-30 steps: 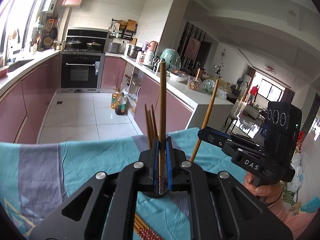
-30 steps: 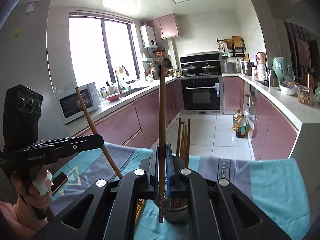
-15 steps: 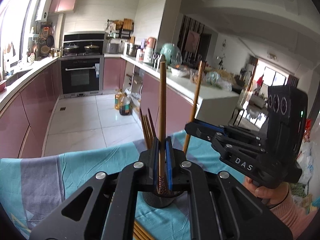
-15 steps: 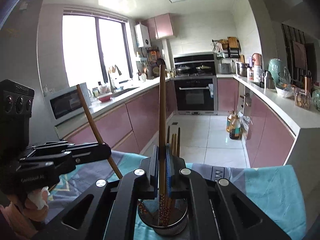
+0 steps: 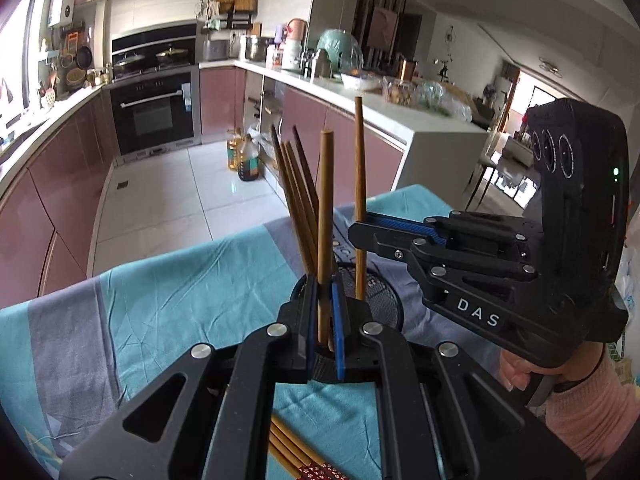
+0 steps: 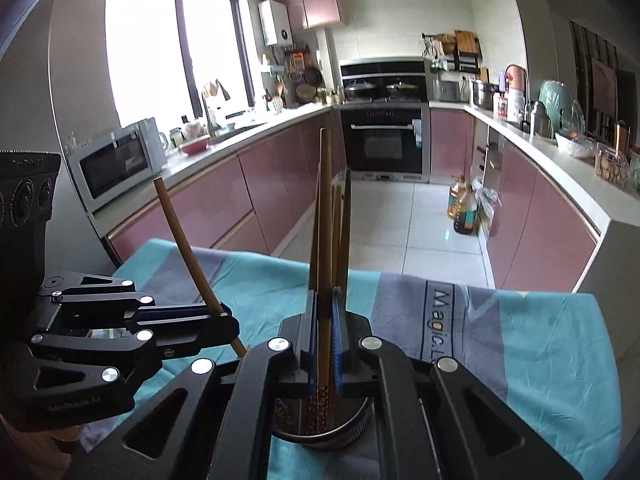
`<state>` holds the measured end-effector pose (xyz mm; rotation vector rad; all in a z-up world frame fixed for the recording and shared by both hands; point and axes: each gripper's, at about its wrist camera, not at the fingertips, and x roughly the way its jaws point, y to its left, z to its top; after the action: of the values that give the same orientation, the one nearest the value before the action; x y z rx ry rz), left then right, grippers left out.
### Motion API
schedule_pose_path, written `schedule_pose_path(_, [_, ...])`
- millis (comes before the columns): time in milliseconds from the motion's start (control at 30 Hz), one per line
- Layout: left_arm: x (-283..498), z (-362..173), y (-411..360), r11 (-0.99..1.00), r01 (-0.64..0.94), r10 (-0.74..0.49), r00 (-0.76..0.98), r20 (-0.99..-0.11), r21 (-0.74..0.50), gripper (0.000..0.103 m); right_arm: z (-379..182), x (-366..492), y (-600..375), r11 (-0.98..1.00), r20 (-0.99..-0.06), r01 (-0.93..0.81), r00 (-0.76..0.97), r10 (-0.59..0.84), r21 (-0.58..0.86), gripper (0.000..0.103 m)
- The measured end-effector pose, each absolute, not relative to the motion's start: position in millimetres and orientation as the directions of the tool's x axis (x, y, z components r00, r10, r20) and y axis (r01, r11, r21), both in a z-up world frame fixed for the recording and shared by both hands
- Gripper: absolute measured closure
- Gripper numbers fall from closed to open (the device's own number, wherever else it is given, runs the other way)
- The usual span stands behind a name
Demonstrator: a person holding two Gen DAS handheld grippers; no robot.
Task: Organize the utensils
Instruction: 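Lower both chopsticks into the mesh cup and open both tools, then move both open tools back over the remaining chopsticks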
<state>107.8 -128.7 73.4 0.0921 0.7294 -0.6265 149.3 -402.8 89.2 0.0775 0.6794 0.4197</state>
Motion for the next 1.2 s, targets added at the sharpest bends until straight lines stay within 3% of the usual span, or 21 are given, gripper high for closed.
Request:
schedule_pose_path(400, [138.6,56.3,-129.4,0.832,0.536,-0.48,0.563,-0.673,-0.144,0.095,75.9,160.7,-399.1,0.927,-0.635,-0.31,0.677,0.372,0.213,0.096])
schedule_pose_path(533, [137.1,50.8,-126.7,0.841,0.52,-0.472,0.578,-0.665,-0.145,0.088,76.9,158.0,-401.5,0.924,-0.628,-0.308,0.68,0.38,0.225,0.094])
schedule_pose_path(600, [133.4,50.1,-120.6,0.851,0.508,-0.461,0.601,-0.652,-0.134,0.082,77.7,154.8,-402.8,0.923,-0.622,-0.311,0.683,0.383,0.227,0.091])
schedule_pose_path(733, [116.2,53.7,-102.4,0.866,0.487,-0.454,0.667,-0.591,-0.114,0.058,82.0,141.3,-404.9,0.911,-0.597,-0.334,0.689,0.412,0.243,0.086])
schedule_pose_path(833, [100.1,55.4,-82.2,0.877,0.47,-0.443,0.71,-0.547,-0.101,0.051,91.0,122.2,-402.3,0.889,-0.563,-0.391,0.69,0.455,0.239,0.072])
schedule_pose_path(933, [84.9,52.8,-58.9,0.9,0.43,-0.403,0.75,-0.524,-0.077,0.026,95.5,102.1,-394.8,0.86,-0.544,-0.455,0.672,0.502,0.23,0.067])
schedule_pose_path(1000, [76.7,44.3,-44.8,0.916,0.396,-0.363,0.764,-0.534,-0.056,0.024,93.2,89.6,-387.1,0.838,-0.545,-0.495,0.648,0.532,0.23,0.064])
schedule_pose_path(1067, [71.0,30.5,-29.7,0.933,0.356,-0.319,0.763,-0.562,-0.047,0.015,82.4,80.4,-375.4,0.814,-0.569,-0.527,0.602,0.561,0.245,0.064])
schedule_pose_path(1200, [69.1,2.5,-5.7,0.953,0.295,-0.273,0.728,-0.629,-0.073,0.011,51.1,76.6,-351.1,0.798,-0.639,-0.542,0.522,0.565,0.263,0.064])
